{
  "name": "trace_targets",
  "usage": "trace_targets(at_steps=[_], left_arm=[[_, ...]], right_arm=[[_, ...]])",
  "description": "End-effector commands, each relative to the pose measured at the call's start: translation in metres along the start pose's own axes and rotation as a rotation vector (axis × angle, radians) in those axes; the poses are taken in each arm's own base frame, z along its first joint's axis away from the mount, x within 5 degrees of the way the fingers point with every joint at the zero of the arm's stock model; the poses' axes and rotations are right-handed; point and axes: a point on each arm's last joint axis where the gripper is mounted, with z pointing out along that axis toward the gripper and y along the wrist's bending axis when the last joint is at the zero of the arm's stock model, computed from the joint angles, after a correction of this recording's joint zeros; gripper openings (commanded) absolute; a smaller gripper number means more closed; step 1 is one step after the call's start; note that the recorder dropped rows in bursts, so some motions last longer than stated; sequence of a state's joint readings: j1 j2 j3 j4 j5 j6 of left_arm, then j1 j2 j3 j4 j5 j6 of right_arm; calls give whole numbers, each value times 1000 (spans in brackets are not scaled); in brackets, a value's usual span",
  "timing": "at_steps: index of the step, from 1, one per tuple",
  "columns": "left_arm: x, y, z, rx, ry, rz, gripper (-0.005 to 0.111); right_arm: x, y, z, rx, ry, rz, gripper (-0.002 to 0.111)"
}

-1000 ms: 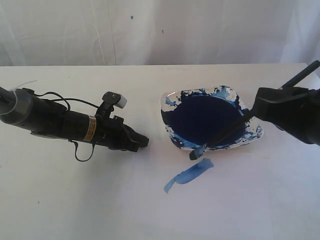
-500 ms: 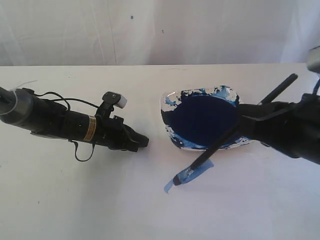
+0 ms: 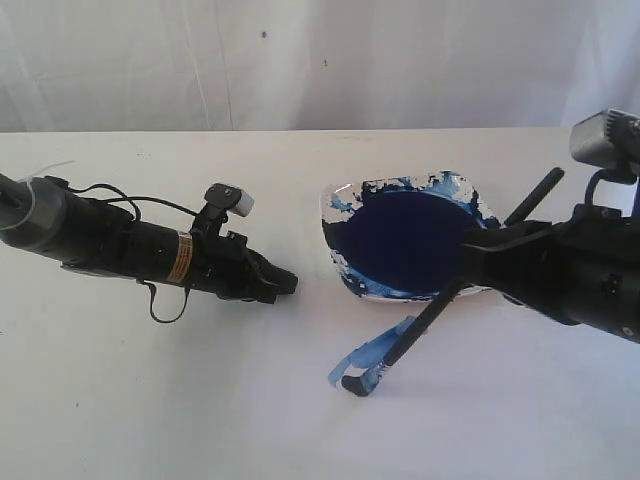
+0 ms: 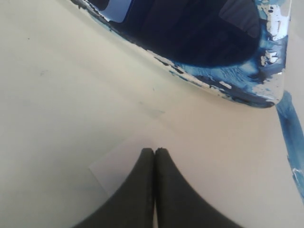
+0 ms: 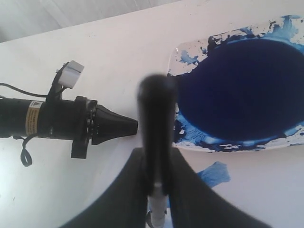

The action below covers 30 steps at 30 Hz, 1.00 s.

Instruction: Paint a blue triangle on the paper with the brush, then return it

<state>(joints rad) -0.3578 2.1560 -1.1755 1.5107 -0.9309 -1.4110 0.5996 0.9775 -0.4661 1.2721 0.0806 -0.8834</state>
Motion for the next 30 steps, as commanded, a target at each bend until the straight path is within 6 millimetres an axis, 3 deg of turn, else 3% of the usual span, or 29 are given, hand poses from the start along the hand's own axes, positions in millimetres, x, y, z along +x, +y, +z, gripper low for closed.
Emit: trace_targets(at_steps=[1,30], left_arm=[[1,2,0,-36,22,16,0],[1,2,0,-36,22,16,0]], right_arm=[[0,-1,1,7,-3,30,2],[-14,5,0,-9,-47,83,2]])
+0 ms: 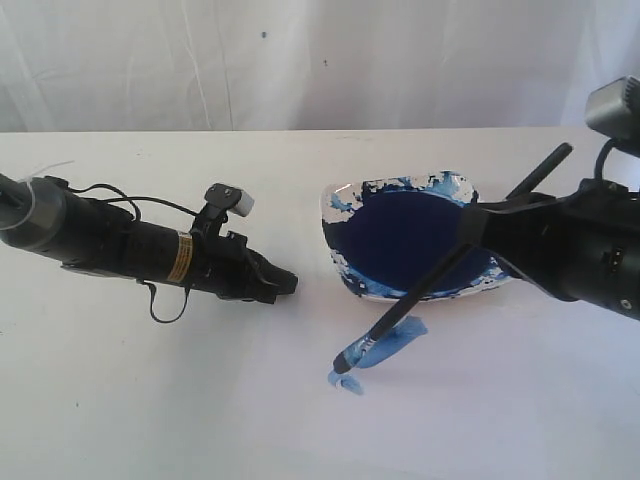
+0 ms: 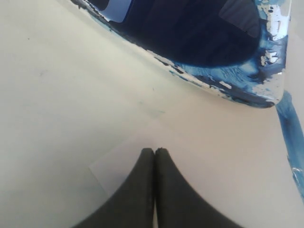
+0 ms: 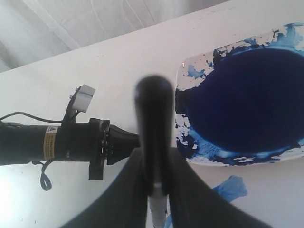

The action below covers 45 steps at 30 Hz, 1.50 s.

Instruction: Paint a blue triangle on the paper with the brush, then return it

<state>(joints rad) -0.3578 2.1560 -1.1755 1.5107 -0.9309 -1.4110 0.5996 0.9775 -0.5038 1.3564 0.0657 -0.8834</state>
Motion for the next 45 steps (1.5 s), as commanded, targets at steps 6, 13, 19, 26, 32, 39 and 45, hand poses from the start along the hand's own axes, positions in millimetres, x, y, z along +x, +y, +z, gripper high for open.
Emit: trace_targets(at_steps=[6,13,19,26,32,39,45], left_arm=[[1,2,0,-36,22,16,0],[1,2,0,-36,22,16,0],[1,2,0,-36,22,16,0],[1,2,0,-36,22,16,0],[1,2,0,-36,22,16,0],[1,2,0,-36,22,16,0],[1,2,0,-36,22,16,0]], right_arm=[[5,-4,14,27,50,31,2],[8,-5,18,34,73,-4,2],[6,-1,12,-7,63,-86,2],[2,4,2,-43,38,-143,2],[3,5,1,-61,49,-158,0],[5,6,1,-73,64,-204,0],[8,7,1,-84,89,-287,0]])
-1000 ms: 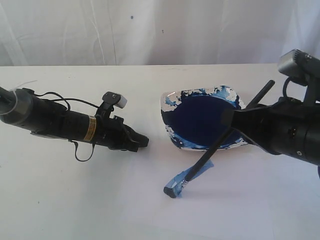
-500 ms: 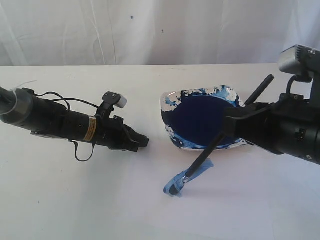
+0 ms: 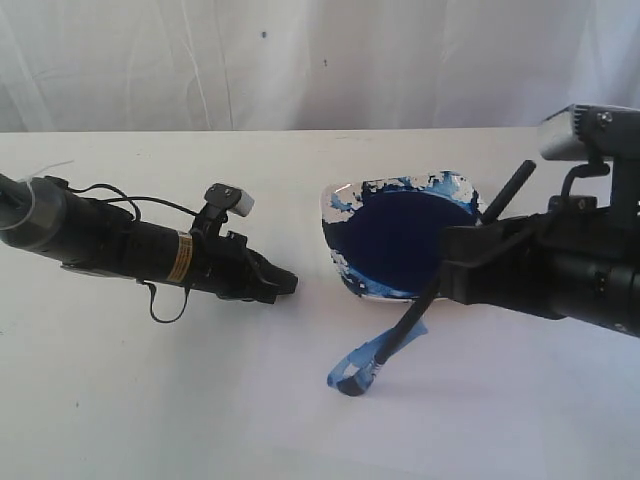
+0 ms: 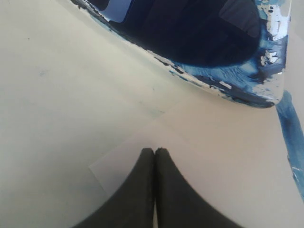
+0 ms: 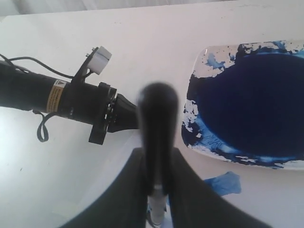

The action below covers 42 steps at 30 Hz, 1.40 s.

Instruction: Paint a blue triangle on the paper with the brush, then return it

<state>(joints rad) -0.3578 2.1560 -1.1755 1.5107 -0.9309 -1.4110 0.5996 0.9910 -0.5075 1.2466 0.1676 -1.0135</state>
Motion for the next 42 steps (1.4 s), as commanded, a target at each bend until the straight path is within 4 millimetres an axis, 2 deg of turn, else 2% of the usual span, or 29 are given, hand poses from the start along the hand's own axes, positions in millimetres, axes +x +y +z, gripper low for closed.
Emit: trace_targets(at_steps=[1,4,10,16,28,42], left_arm=[[1,2,0,-36,22,16,0],[1,2,0,-36,22,16,0],[1,2,0,-36,22,16,0],[1,2,0,-36,22,16,0],[1,2,0,-36,22,16,0],[1,2,0,-36,22,16,0]], right_arm=[[1,1,-1,-13,16,-54,0],[3,4,-8,-31,50,-113,0],[5,3,-36,21,67,-121,0],[10,1,-53,72,103,-105,0],[12,-3,-72,143,88,-95,0],[6,-3,-80,171,76,-98,0]])
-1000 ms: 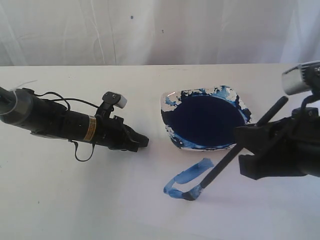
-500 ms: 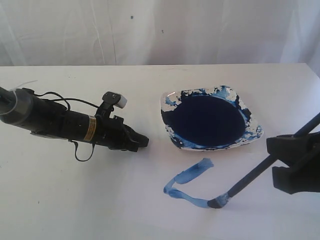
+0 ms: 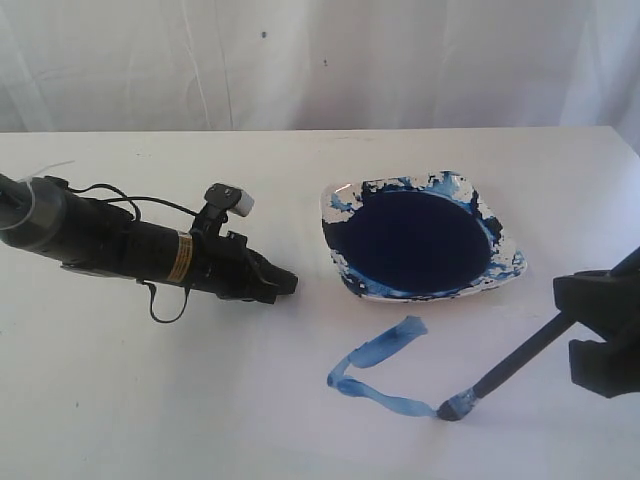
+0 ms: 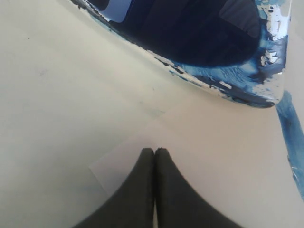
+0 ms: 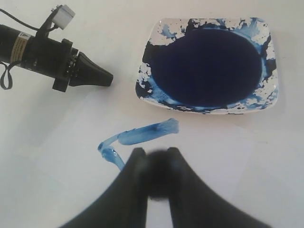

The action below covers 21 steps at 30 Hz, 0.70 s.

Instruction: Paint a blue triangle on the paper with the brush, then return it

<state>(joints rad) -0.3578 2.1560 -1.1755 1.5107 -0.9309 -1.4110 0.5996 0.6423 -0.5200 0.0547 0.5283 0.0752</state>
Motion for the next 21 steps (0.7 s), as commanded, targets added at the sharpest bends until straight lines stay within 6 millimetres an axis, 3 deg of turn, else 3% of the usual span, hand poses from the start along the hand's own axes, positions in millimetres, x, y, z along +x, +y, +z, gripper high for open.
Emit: trace_targets(at_steps=[1,14,21], left_arm=[[1,2,0,-36,22,16,0],[1,2,0,-36,22,16,0],[1,2,0,-36,22,16,0]], right_arm=[[-5,-2,-4,22,-17,2,0],[-28,1,-7,-12,-276,29,0],[-29,1,11,-4,-228,29,0]])
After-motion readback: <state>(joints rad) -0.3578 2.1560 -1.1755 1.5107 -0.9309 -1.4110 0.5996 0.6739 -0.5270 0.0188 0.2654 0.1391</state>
